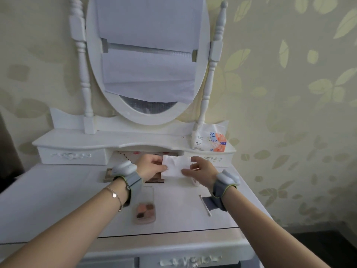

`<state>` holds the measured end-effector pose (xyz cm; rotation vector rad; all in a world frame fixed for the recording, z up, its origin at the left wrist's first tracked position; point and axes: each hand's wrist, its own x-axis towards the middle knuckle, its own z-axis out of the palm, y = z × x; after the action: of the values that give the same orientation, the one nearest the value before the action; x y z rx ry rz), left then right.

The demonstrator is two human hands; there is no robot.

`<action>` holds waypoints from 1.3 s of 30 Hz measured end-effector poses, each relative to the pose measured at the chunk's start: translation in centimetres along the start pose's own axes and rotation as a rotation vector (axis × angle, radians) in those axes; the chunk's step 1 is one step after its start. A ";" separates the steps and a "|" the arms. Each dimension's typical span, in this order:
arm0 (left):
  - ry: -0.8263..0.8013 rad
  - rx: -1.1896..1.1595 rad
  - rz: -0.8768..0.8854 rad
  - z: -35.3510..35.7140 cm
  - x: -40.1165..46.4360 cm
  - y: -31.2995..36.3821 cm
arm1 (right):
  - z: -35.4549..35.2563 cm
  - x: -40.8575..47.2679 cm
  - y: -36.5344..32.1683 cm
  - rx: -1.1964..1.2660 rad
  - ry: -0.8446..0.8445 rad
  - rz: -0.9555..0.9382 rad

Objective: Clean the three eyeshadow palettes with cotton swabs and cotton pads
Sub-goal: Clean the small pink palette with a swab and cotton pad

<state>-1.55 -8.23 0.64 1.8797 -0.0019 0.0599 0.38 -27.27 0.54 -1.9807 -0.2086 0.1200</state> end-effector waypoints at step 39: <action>-0.062 -0.198 0.043 -5.0 -3.8 0.7 | 2.4 -2.3 -6.0 0.348 -0.346 0.381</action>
<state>-5.58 -3.80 2.64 1.6831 -0.0875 0.0298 -2.81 -23.21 4.97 -1.6212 -0.0253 0.7017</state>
